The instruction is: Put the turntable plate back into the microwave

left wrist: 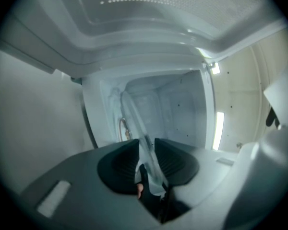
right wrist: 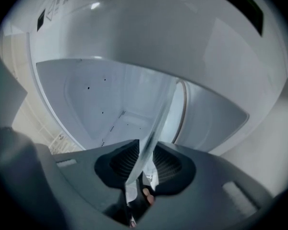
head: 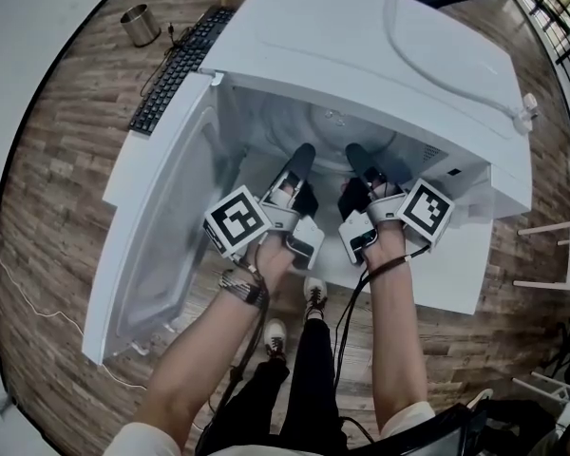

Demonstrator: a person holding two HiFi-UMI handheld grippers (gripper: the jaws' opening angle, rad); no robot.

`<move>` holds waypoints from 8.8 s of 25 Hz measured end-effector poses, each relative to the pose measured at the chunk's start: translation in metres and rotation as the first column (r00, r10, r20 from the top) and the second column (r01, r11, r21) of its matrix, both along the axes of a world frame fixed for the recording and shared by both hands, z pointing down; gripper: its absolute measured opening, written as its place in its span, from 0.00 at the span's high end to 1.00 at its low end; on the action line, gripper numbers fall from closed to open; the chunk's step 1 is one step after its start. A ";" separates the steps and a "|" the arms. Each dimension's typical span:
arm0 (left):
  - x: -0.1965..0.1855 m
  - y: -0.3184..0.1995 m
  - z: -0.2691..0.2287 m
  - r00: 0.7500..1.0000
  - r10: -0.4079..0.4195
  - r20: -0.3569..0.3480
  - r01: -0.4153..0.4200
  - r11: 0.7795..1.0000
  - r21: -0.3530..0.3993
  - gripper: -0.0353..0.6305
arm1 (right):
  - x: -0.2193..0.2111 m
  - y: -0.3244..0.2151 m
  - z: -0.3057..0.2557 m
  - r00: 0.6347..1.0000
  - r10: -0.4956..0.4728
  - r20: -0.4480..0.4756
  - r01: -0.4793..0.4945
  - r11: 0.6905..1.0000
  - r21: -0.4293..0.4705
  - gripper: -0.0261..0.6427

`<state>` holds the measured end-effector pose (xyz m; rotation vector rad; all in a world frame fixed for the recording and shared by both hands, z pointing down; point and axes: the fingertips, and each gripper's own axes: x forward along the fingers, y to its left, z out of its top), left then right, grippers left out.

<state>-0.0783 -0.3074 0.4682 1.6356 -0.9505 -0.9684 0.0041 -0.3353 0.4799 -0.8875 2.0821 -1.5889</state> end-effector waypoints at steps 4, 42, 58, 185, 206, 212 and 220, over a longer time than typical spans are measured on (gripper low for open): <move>-0.005 0.001 0.009 1.000 -0.024 0.004 0.024 0.999 -0.039 0.78 | -0.001 0.000 0.000 1.000 0.003 0.003 -0.003 1.000 -0.015 0.82; -0.001 0.005 0.017 0.991 -0.056 -0.124 0.050 0.997 -0.052 0.83 | 0.011 0.042 0.014 0.999 0.009 0.037 -0.009 1.000 0.018 0.84; 0.006 0.028 0.037 0.998 0.005 0.068 0.004 0.992 -0.129 0.82 | 0.019 0.041 0.018 0.997 0.035 0.064 -0.034 0.999 -0.013 0.88; 0.001 -0.008 0.021 0.718 0.131 0.683 0.000 0.982 -0.188 0.69 | 0.017 0.018 0.007 0.988 0.033 -0.152 -0.032 0.999 0.007 0.88; -0.002 0.016 0.008 0.542 0.096 0.835 -0.004 0.994 -0.112 0.89 | 0.014 0.036 -0.002 0.952 -0.006 -0.307 0.051 0.989 0.139 0.88; -0.001 0.023 -0.006 0.511 0.096 0.854 -0.055 0.995 -0.079 0.94 | 0.021 0.047 -0.021 0.933 0.026 -0.359 0.047 0.980 0.194 0.96; 0.011 0.037 -0.032 0.491 0.074 0.868 -0.087 0.996 -0.035 0.94 | 0.034 0.072 -0.044 0.884 0.037 -0.466 0.108 0.954 0.281 0.96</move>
